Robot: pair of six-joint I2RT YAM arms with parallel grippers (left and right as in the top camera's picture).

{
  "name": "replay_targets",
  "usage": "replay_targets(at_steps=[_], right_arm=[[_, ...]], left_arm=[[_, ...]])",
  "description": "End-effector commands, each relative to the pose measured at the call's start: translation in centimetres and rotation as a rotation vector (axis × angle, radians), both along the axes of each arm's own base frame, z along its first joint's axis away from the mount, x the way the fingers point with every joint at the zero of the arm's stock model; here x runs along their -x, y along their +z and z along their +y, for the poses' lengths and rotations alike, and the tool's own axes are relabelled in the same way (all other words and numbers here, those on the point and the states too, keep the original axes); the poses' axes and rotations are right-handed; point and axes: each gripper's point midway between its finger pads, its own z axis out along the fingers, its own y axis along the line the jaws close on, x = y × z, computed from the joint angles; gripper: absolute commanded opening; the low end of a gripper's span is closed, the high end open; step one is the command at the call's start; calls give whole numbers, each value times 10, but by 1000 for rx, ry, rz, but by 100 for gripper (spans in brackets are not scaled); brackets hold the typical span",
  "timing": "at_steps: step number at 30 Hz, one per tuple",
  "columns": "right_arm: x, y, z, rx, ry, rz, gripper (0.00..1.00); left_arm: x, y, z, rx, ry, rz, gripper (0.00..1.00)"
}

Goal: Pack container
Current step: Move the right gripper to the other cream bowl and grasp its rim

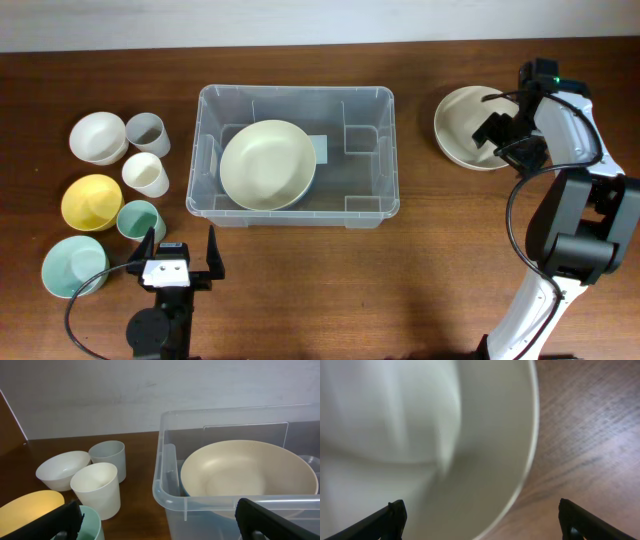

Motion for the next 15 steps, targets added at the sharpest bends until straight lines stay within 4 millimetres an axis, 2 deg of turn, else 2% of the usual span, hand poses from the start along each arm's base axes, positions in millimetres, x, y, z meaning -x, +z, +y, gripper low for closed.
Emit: replay_targets(at_steps=[1,11,15], right_arm=[[0,-13,2,-16,-14,0,93],[-4,-26,6,-39,-10,-30,92],[-5,-30,6,-40,-10,-27,88]], left_arm=[[0,-1,-1,-16,-5,3,100],[0,-1,-1,-16,-5,3,100],[0,-1,-1,-16,-5,3,100]])
